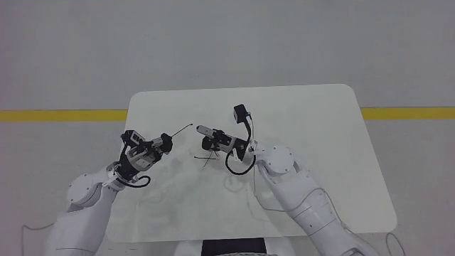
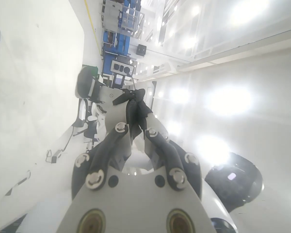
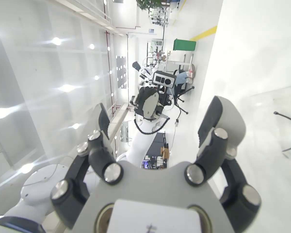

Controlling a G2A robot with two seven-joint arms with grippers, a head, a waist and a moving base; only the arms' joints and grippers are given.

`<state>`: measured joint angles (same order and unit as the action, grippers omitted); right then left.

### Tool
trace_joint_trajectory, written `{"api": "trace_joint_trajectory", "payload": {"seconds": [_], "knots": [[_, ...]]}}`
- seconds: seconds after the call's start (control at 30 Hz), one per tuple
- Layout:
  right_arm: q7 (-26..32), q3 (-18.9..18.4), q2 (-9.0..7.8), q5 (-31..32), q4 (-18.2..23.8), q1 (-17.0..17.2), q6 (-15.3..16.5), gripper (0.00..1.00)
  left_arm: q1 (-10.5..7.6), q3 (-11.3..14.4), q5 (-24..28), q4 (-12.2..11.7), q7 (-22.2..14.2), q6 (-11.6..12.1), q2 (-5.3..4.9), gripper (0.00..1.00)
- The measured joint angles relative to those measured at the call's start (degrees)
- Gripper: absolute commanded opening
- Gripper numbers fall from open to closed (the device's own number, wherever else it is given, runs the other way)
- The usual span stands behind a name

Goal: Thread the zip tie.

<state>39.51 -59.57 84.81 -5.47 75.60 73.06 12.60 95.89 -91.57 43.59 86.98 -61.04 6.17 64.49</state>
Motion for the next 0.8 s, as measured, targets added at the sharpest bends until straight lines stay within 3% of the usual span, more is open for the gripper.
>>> {"api": "trace_joint_trajectory", "payload": {"seconds": [0.2, 0.33, 0.47, 0.6, 0.7, 0.73, 0.8], "knots": [[-0.7, 0.0, 0.0, 0.1, 0.0, 0.0, 0.0, 1.0, 0.02, 0.1, 0.0, 0.1, 0.3, 0.1, 0.02, 0.0], [-0.6, 0.2, -0.01, 0.0, -0.1, 0.6, 0.3, 1.0, -1.02, 0.5, 3.3, -1.2, -2.6, -5.5, -0.23, 0.0], [7.7, -0.5, -0.09, -9.9, -3.7, -0.6, 0.8, 1.0, -2.41, -0.4, 3.9, -5.8, -11.7, -11.0, -1.13, 0.0], [17.6, 0.5, 0.07, -17.6, -9.1, -4.1, -0.5, 1.0, -4.56, -0.7, 2.0, -11.3, -18.6, -12.5, -1.98, 0.0], [25.0, 2.4, 0.57, -22.0, -13.3, -7.0, -1.9, 1.0, -5.76, 2.1, 3.4, -12.6, -18.8, -15.3, -2.7, 0.0], [26.4, 2.6, 0.61, -22.4, -13.6, -7.2, -2.0, 1.0, -5.93, 3.4, 4.0, -12.6, -18.6, -16.7, -3.03, 0.0], [25.9, 2.5, 0.6, -22.2, -13.5, -7.1, -2.0, 1.0, -5.96, 3.9, 4.1, -12.6, -18.6, -17.1, -3.17, 0.0]]}}
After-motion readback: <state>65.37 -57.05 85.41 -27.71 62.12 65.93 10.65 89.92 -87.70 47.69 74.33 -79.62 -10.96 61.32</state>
